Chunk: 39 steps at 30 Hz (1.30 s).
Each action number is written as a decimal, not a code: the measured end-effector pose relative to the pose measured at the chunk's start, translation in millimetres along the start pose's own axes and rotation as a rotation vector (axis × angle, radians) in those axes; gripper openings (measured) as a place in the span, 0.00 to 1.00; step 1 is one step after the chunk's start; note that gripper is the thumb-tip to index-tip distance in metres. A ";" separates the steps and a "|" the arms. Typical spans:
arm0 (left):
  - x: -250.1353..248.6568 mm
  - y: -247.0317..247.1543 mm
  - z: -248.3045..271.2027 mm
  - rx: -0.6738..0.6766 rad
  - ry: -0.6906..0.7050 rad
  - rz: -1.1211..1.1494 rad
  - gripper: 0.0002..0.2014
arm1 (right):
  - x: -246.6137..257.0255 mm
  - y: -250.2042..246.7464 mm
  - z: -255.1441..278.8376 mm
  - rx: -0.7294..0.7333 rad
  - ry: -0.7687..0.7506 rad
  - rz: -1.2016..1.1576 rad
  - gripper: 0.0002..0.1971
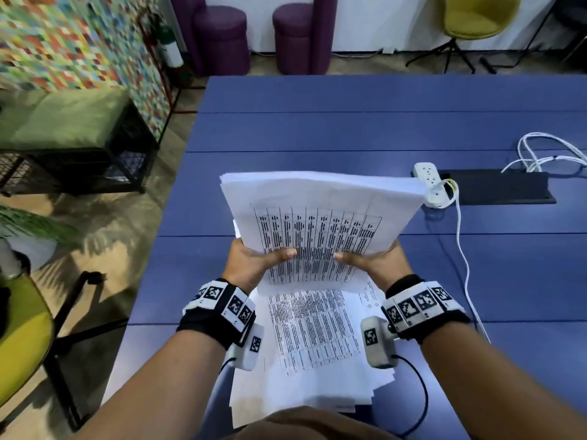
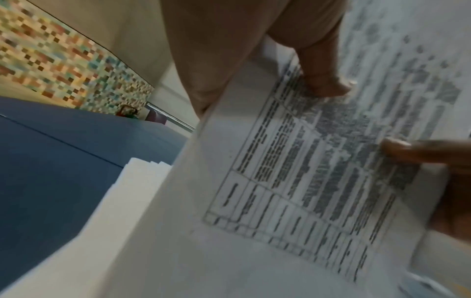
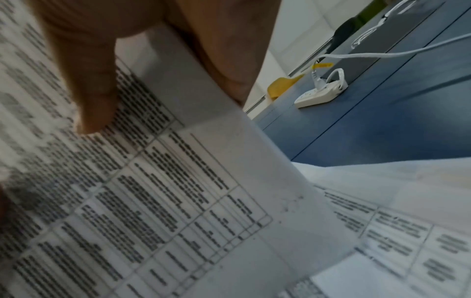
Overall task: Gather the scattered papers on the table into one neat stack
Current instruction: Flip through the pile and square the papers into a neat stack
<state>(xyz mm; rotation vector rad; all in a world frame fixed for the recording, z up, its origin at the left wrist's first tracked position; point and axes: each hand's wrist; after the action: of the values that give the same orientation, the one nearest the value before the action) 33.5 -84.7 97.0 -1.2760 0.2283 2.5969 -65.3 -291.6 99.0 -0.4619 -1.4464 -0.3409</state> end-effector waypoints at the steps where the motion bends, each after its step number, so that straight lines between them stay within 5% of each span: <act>1: -0.5 2.5 1.8 -0.028 0.006 -0.005 0.24 | 2.1 1.1 0.9 -0.008 -0.009 0.000 0.32; 5: -13.3 1.0 7.1 -0.067 0.104 0.014 0.26 | 20.8 2.2 2.0 -0.025 -0.086 -0.035 0.16; 10: -18.9 -11.3 7.2 0.040 0.124 -0.088 0.19 | 22.6 -0.8 1.6 -0.024 -0.052 -0.031 0.36; 14: -8.1 -14.6 -5.2 0.054 0.049 0.001 0.62 | 15.8 -6.6 1.8 0.029 0.012 0.016 0.24; 17: -8.2 -9.3 -7.4 0.050 -0.011 0.019 0.57 | 11.5 -4.2 -3.8 0.032 0.044 0.074 0.52; 19: -8.4 -8.1 -7.6 0.029 0.002 0.005 0.51 | 8.4 -1.9 -7.0 0.006 0.026 0.075 0.61; 28: 9.1 -12.3 -10.7 -0.031 0.000 -0.049 0.67 | 6.1 -3.9 -4.1 0.021 0.062 0.107 0.52; 31: 16.0 -11.1 -14.1 0.004 -0.040 -0.062 0.57 | 3.2 2.4 -2.2 0.056 0.112 0.140 0.34; 33: 13.4 -7.4 -11.9 -0.032 -0.056 -0.070 0.26 | 3.9 9.0 -5.6 0.004 0.125 0.136 0.34; 39: -4.0 -18.0 -1.3 0.010 0.000 0.020 0.16 | 29.7 14.8 -8.7 0.028 -0.046 -0.003 0.14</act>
<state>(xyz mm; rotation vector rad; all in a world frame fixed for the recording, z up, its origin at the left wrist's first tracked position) 41.8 -68.3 98.8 -1.2773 0.2548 2.6093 -47.6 -281.5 126.6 -0.4477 -1.4952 -0.3140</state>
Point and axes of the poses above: each hand's wrist, its own z-axis away from the middle knuckle, its own y-axis out of the palm, x = y × z, and after that the axes turned 15 degrees about -y, right-handed
